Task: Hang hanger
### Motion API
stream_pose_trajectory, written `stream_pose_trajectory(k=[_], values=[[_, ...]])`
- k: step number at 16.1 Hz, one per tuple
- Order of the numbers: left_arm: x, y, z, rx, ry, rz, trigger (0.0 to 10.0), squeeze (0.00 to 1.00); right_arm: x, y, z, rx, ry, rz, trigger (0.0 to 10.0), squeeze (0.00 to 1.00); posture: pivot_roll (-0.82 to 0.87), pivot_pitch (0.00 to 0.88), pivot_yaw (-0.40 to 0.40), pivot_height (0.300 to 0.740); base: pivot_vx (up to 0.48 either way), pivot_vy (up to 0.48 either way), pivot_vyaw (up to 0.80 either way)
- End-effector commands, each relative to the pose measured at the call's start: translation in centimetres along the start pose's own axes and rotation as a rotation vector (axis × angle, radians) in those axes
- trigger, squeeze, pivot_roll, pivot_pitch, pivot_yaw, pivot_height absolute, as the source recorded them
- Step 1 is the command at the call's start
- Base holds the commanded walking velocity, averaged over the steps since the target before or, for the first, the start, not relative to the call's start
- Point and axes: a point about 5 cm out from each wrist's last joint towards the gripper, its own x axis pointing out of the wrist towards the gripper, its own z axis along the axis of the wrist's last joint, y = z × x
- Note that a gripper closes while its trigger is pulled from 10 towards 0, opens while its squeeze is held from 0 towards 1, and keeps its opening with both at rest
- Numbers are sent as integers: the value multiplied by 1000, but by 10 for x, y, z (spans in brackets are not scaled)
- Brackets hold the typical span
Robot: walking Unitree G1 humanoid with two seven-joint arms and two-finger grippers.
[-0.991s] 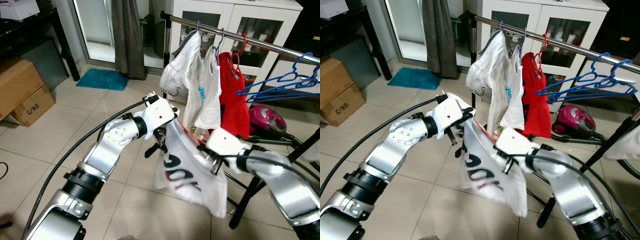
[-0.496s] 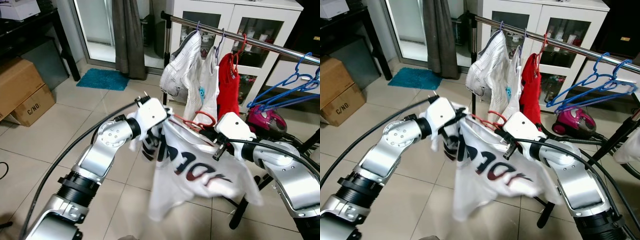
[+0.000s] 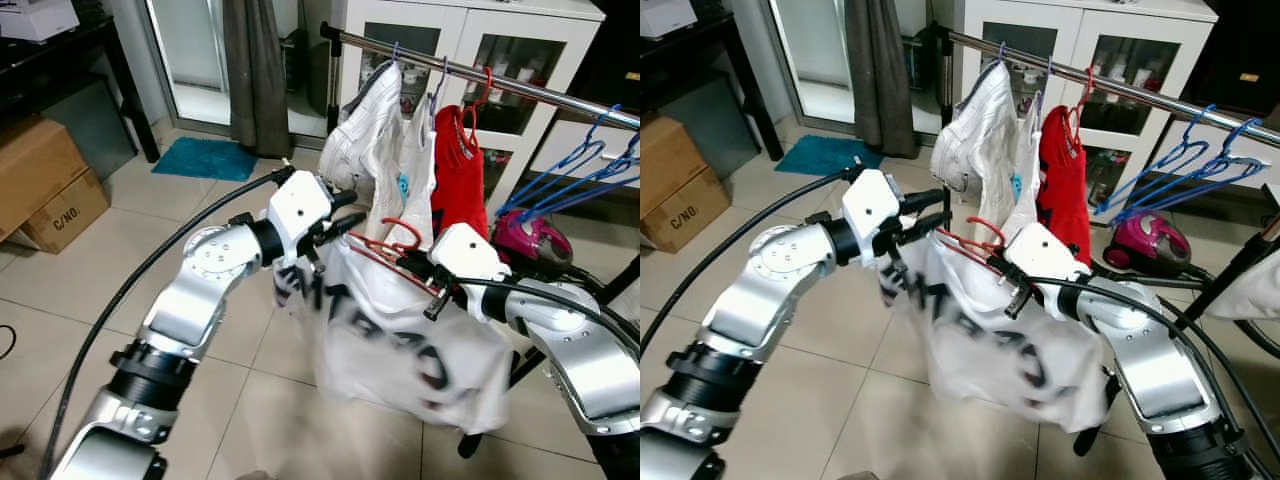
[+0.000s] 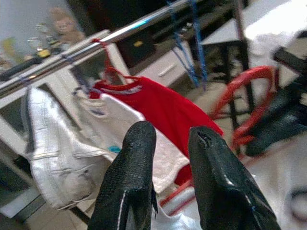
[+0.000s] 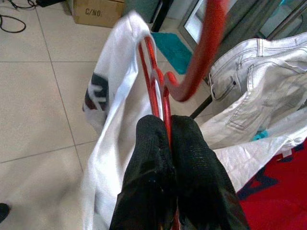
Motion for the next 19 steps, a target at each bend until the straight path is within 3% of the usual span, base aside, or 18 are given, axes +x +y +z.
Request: stream_pose_trajectory(k=[1, 2, 3, 4, 5, 6, 7, 9, 10, 15, 16, 19], values=[[0, -3, 3, 15, -2, -33, 10000, 1000, -1, -1, 2, -28, -5, -2, 0, 0, 19, 0, 21, 740, 0, 0, 0], [-2, 6, 10, 21, -30, 9, 10000, 1000, -1, -1, 2, -30, -3, -1, 0, 0, 18, 0, 22, 740, 0, 0, 0], [-7, 22, 18, 32, -49, 72, 10000, 820, -3, -2, 4, -36, -12, 1, 0, 0, 18, 0, 23, 740, 0, 0, 0], [-9, 27, 20, 37, -50, 88, 10000, 820, -3, -2, 5, -39, -18, 3, 0, 0, 18, 0, 23, 740, 0, 0, 0], [-16, 37, 19, 33, -31, 99, 10000, 0, -4, -2, 7, -46, -35, 16, 0, 0, 21, 0, 23, 740, 0, 0, 0], [-29, 42, 8, 17, 32, 34, 10000, 0, -5, -1, 11, -51, -64, 37, 0, 0, 23, 0, 23, 740, 0, 0, 0], [-37, 35, -2, -9, 67, -68, 10000, 0, -5, -1, 13, -57, -81, 52, 0, 0, 27, 0, 21, 740, 0, 0, 0], [-43, 28, -12, -61, 66, -130, 10000, 0, -5, 0, 18, -66, -105, 74, 0, 0, 28, 0, 21, 740, 0, 0, 0], [-44, 25, -17, -112, 48, -154, 10000, 1000, -6, -1, 22, -73, -122, 89, 0, 0, 28, 0, 20, 740, 0, 0, 0], [-50, 33, -15, -123, 11, -229, 10000, 1000, -12, 3, 31, -96, -175, 182, 0, 0, 23, 0, 25, 740, 0, 0, 0], [-51, 33, -15, -131, 16, -247, 10000, 0, -13, 3, 31, -102, -176, 194, 0, 0, 22, 0, 25, 740, 0, 0, 0], [-59, 29, -20, -152, 73, -360, 10000, 0, -16, 3, 35, -143, -185, 243, 0, 0, 22, 0, 27, 740, 0, 0, 0]])
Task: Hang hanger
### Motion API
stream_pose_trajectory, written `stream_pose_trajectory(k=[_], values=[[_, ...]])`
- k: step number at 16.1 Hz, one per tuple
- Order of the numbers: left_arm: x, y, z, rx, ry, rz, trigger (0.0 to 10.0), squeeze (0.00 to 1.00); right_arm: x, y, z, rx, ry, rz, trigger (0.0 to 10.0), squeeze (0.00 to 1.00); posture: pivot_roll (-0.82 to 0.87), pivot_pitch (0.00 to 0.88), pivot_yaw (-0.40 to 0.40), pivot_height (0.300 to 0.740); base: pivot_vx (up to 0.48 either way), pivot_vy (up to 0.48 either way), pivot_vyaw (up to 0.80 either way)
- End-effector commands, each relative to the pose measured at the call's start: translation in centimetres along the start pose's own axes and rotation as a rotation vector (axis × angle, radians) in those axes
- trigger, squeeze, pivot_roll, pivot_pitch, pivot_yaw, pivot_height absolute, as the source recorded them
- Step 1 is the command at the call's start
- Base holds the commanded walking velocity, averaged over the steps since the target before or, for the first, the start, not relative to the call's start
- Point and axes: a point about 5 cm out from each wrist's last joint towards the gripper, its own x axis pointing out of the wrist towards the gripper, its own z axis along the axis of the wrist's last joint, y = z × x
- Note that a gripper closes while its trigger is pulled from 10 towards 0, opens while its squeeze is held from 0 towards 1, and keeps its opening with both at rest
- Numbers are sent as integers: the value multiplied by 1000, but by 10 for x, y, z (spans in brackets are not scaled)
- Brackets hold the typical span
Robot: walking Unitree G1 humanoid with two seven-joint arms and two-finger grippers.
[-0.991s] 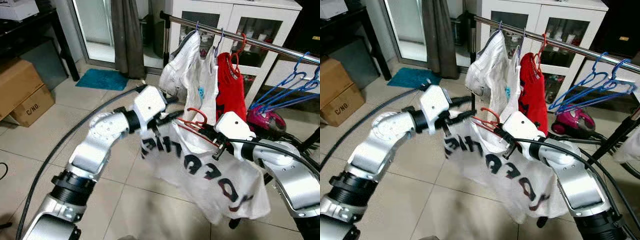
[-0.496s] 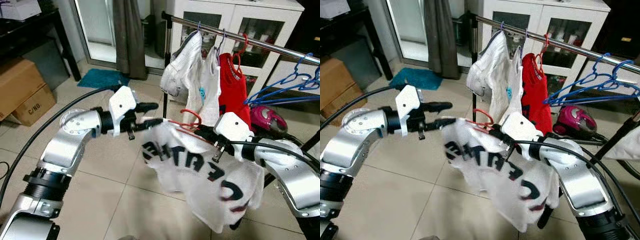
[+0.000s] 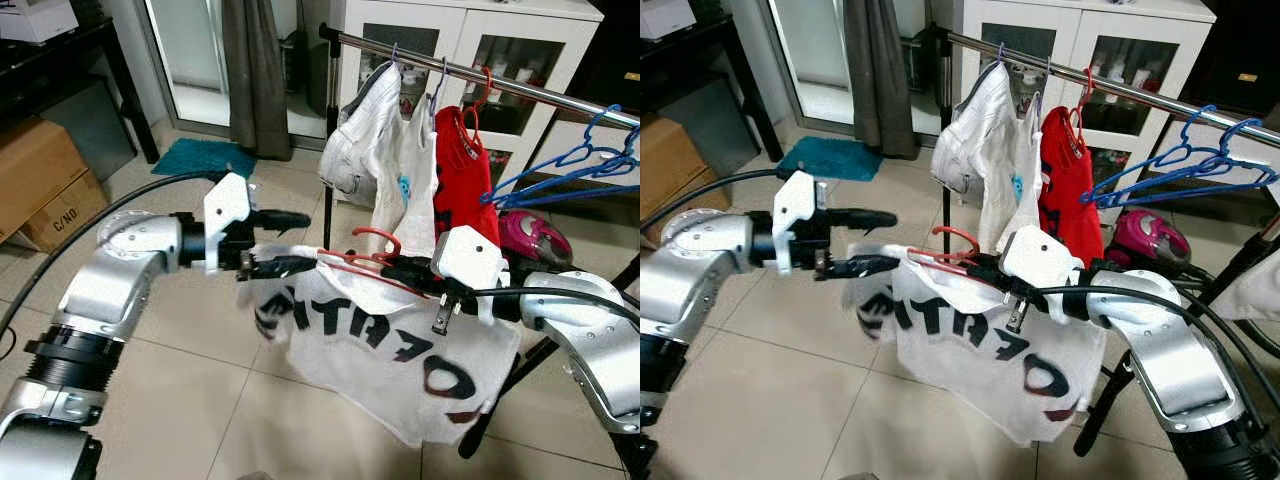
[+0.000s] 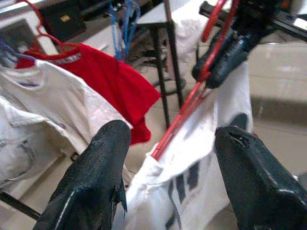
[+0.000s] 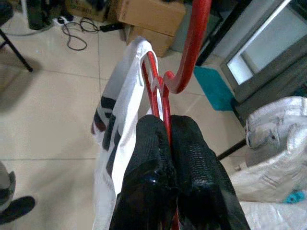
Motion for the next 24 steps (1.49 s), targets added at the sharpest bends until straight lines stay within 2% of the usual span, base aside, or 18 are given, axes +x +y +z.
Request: stream_pose_trajectory(k=[1, 5, 6, 9, 14, 15, 16, 24], values=[[-1, -5, -4, -40, 28, -72, 10000, 0, -2, -2, 14, -65, -45, 25, 0, 0, 22, 0, 27, 740, 0, 0, 0], [-2, -3, -12, -31, 69, -69, 10000, 0, -1, -2, 19, -93, -54, 56, 0, 0, 24, 0, 26, 740, 0, 0, 0], [-3, -1, -17, -20, 113, -52, 10000, 0, -1, -1, 22, -103, -63, 69, 0, 0, 23, 0, 27, 740, 0, 0, 0], [-7, 9, -24, 2, 156, 22, 10000, 0, -1, 1, 26, -121, -67, 90, 0, 0, 22, 0, 29, 740, 0, 0, 0], [-8, 7, -27, -23, 153, -28, 10000, 0, -3, 5, 31, -134, -81, 113, 0, 0, 21, 0, 35, 740, 0, 0, 0], [-8, 6, -29, -35, 148, -48, 1294, 0, -3, 6, 33, -137, -88, 112, 0, 0, 22, 0, 38, 740, 0, 0, 0], [-8, 5, -29, -42, 151, -57, 0, 0, -3, 6, 33, -137, -90, 113, 0, 0, 22, 0, 38, 740, 0, 0, 0], [-12, 6, -36, -45, 207, -85, 0, 0, -2, 4, 40, -156, -109, 145, 0, 0, 27, 0, 36, 740, 0, 0, 0]])
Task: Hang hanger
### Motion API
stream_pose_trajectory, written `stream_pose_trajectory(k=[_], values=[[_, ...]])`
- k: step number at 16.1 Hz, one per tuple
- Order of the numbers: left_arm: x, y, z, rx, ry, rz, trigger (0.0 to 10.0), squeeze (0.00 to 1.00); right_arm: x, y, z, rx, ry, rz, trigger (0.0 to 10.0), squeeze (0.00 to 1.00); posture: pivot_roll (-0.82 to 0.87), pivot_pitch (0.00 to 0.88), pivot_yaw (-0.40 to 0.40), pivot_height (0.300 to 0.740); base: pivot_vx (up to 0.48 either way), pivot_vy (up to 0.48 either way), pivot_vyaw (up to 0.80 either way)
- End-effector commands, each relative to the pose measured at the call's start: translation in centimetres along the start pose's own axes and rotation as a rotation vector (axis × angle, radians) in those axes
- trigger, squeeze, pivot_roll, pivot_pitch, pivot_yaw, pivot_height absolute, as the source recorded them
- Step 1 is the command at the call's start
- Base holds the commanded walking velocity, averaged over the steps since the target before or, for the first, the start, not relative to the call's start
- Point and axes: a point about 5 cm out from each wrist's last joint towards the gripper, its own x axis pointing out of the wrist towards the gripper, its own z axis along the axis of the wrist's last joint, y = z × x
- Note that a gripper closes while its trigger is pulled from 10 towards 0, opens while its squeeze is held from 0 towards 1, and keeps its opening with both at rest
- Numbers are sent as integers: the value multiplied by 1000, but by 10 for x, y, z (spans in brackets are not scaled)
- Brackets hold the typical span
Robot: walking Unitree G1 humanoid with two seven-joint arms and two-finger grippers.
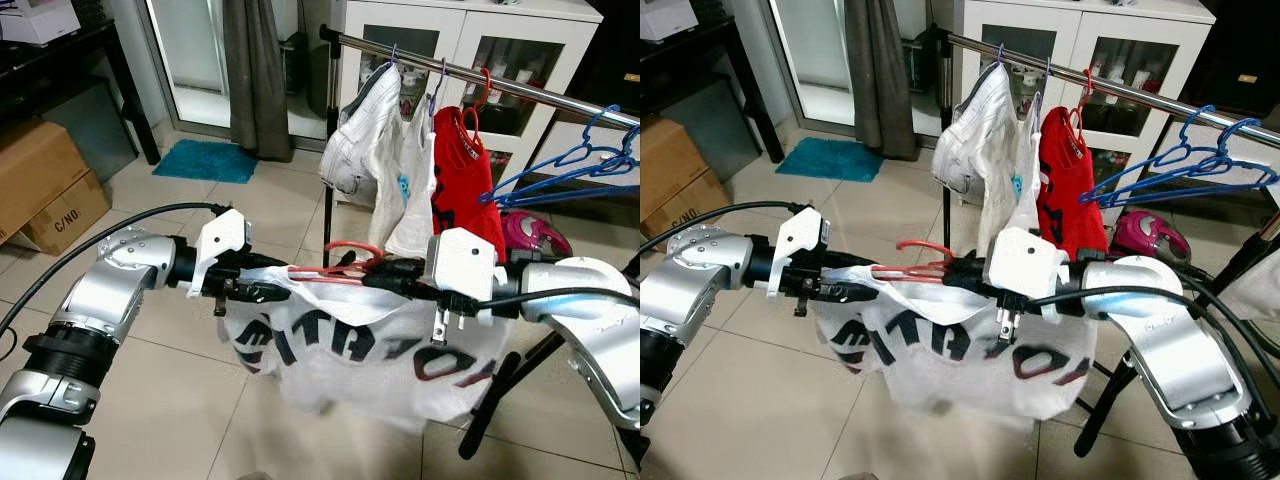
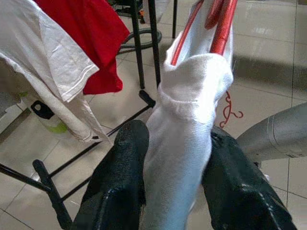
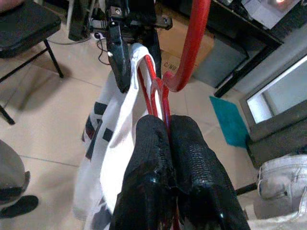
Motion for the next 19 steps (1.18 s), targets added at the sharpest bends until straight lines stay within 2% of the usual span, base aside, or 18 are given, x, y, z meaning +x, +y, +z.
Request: stream_pose_trajectory(k=[1, 10, 14, 15, 16, 17, 19], values=[[-3, 4, 5, 28, 24, 2, 0, 0, -2, -1, 8, -32, -19, 13, 0, 0, 26, 0, 36, 740, 0, 0, 0], [-4, 4, 3, 23, 32, 2, 0, 0, -3, 0, 15, -50, -41, 39, 0, 0, 27, 0, 38, 740, 0, 0, 0], [-2, 1, 8, 48, -2, -18, 0, 0, -3, -1, 15, -46, -48, 25, 0, 0, 24, 0, 40, 740, 0, 0, 0], [-2, -1, 12, 60, -12, -25, 0, 0, -3, -2, 14, -44, -49, 16, 5098, 0, 25, 0, 40, 740, 0, 0, 0], [-2, -2, 14, 67, -19, -30, 0, 0, -2, -2, 14, -43, -50, 10, 10000, 710, 25, 0, 40, 740, 0, 0, 0], [-2, -5, 21, 83, -40, -51, 0, 0, -2, -4, 14, -6, -80, 7, 10000, 1000, 27, 0, 38, 740, 0, 0, 0], [-2, -7, 26, 83, -72, -72, 0, 0, -1, -5, 16, -1, -104, 23, 10000, 1000, 30, 0, 36, 740, 0, 0, 0]])
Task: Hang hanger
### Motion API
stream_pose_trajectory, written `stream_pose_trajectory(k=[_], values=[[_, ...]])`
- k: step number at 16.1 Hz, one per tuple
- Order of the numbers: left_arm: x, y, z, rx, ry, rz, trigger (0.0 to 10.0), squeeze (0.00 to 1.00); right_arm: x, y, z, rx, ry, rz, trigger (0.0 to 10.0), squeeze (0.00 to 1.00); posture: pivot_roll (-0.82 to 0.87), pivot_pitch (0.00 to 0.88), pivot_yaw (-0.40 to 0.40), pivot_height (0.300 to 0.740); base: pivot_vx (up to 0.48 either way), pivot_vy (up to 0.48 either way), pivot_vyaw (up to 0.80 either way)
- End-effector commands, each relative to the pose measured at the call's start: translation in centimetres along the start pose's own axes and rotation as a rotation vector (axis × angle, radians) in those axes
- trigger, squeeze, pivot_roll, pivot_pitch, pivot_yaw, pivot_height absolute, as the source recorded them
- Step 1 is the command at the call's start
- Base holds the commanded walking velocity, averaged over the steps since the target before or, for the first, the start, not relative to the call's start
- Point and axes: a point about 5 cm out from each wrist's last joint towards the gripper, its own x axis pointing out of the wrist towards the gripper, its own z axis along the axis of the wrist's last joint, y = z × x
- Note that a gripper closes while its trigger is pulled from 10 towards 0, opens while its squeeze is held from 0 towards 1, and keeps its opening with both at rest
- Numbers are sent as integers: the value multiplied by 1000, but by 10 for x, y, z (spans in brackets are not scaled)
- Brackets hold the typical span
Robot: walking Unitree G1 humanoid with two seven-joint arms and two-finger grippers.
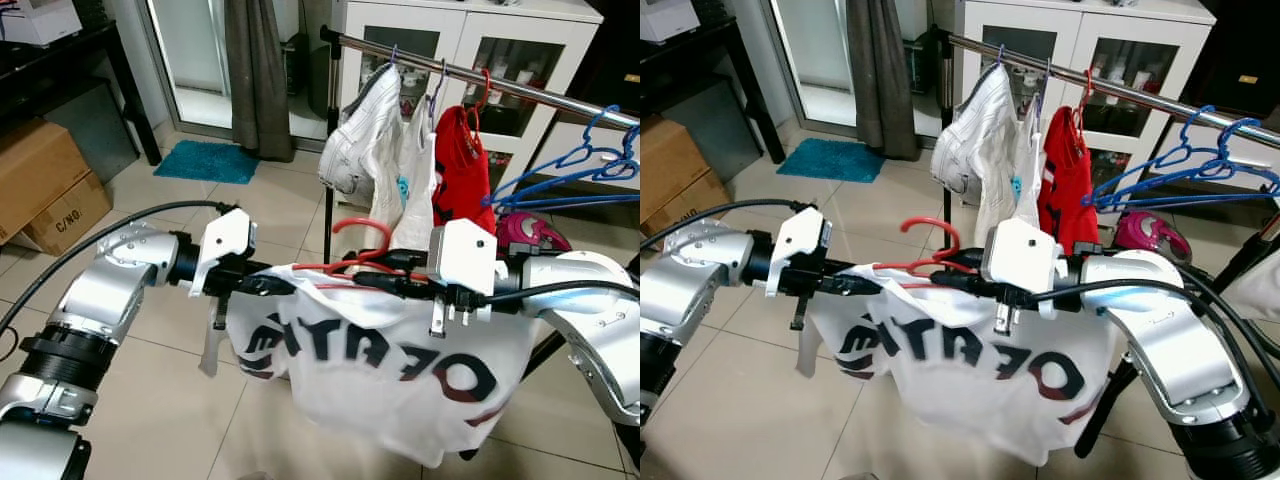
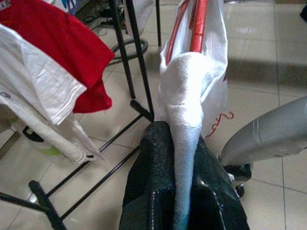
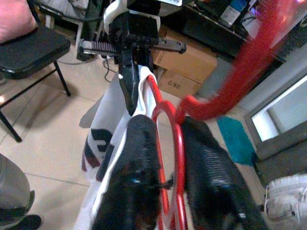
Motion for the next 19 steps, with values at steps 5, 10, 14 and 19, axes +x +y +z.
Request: stream_pose_trajectory(k=[5, 10, 14, 19], values=[[-6, -1, -1, -18, -28, 57, 0, 0, -13, -18, 7, -20, -39, -92, 10000, 1000, 31, 0, 35, 740, 0, 0, 0], [-3, -7, 1, 18, 3, 2, 0, 0, -5, -14, 5, -14, -23, -49, 10000, 1000, 29, 0, 35, 740, 0, 0, 0], [-2, -9, 1, 37, 25, -23, 0, 0, -4, -10, 6, 19, -22, 49, 10000, 0, 28, 0, 31, 740, 0, 0, 0], [0, -14, 2, 87, 70, -67, 0, 0, -1, -7, 1, 56, -13, 112, 0, 0, 32, 0, 26, 740, 0, 0, 0]])
